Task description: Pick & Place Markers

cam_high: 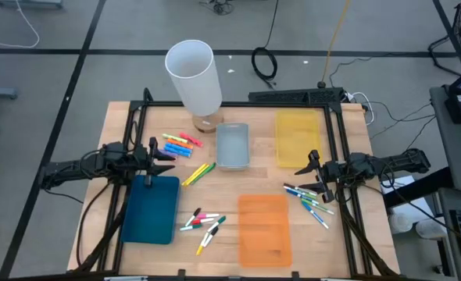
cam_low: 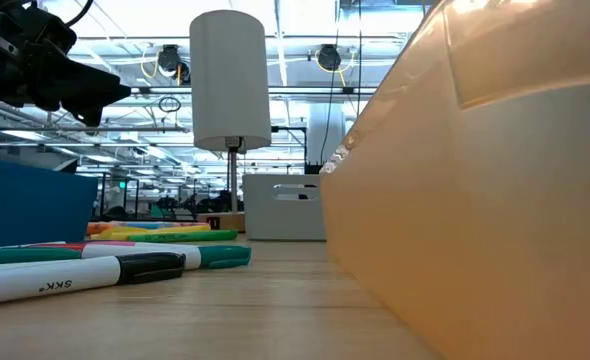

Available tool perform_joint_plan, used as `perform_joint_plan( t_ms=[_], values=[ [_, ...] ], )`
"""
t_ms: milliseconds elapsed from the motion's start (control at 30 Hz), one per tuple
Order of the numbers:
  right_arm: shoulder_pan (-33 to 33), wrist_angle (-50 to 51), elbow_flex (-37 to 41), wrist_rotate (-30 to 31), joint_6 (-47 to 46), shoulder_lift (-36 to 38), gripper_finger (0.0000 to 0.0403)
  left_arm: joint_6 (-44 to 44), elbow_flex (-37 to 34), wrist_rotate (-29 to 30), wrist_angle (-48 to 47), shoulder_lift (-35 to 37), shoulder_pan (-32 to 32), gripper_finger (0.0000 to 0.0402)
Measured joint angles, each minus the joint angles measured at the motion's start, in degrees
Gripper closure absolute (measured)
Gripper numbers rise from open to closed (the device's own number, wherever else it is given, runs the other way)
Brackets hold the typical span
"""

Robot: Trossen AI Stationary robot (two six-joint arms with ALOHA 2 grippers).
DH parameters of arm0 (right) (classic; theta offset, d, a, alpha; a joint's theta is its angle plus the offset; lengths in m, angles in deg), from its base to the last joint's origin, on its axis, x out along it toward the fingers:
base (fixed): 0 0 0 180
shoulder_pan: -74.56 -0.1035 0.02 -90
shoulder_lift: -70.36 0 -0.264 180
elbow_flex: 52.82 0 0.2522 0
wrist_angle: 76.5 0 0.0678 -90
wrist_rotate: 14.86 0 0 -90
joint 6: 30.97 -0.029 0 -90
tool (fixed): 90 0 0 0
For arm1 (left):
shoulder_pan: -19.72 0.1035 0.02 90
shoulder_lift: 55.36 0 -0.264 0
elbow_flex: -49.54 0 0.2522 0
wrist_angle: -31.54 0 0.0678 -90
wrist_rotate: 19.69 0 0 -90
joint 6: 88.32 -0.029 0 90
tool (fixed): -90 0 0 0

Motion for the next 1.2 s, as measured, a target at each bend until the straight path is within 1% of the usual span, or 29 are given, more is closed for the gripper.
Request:
perform_joint_plan(
  t_ms=[867,900,967,1000,1133,1200],
  values=[
    [0.0,-0.03,0.0,-0.01,0.03,0.0,0.0202,0.0,0.0,0.0,0.0,0.0,0.0,0.027],
    [0.02,-0.49,0.02,0.5,0.74,-0.01,0.0202,0.01,0.02,0.0,0.0,0.01,0.01,0.027],
    [0.02,-3.24,0.0,3.37,2.1,-0.39,0.0202,0.0,0.0,0.0,0.0,-0.01,0.0,0.027],
    [0.04,-4.24,0.02,3.83,-0.38,-0.39,0.0202,0.0,0.02,0.0,0.0,-0.01,0.01,0.027],
    [-0.24,-5.09,0.02,0.93,-23.53,-0.4,0.0202,0.0,0.02,0.02,0.0,0.0,0.0,0.027],
    [-0.24,-4.99,0.02,0.46,-30.88,-0.44,0.0202,0.0,0.02,0.02,0.0,-0.01,0.0,0.027]
  ],
)
